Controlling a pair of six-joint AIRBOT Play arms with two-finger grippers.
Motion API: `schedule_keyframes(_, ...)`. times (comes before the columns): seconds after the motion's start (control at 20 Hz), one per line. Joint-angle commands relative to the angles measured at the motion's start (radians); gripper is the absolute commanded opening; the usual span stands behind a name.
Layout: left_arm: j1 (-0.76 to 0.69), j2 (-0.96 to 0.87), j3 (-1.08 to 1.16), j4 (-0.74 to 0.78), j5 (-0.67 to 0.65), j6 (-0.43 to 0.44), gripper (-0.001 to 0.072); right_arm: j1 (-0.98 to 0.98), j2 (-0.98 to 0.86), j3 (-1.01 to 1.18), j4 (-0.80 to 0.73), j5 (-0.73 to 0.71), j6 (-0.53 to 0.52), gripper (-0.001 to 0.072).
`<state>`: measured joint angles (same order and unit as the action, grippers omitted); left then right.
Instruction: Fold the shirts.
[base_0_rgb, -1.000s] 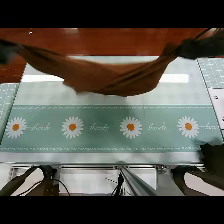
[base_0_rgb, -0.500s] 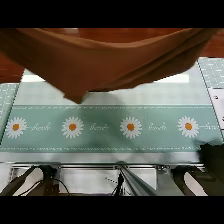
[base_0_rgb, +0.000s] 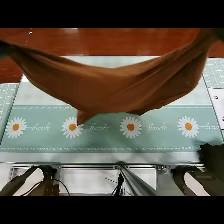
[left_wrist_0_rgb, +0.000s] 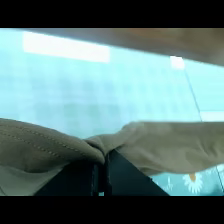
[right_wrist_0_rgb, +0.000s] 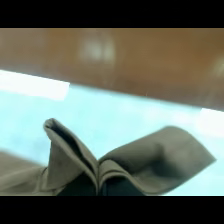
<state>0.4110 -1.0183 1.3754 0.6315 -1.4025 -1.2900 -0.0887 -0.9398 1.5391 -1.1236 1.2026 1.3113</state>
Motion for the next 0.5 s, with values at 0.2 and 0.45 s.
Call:
schedule_keyframes(0.2,-0.085,-0.169,-0.388,0.027,0.041,0.117,0.0024,0.101,-0.254,-0.05,-0.096,0.186,0.014,0.0029)
schedule_keyframes(0.45,-0.087,-0.334,-0.443,0.027,0.084,0.157,0.0024,0.183,-0.445,-0.1,-0.183,0.092,0.014,0.003)
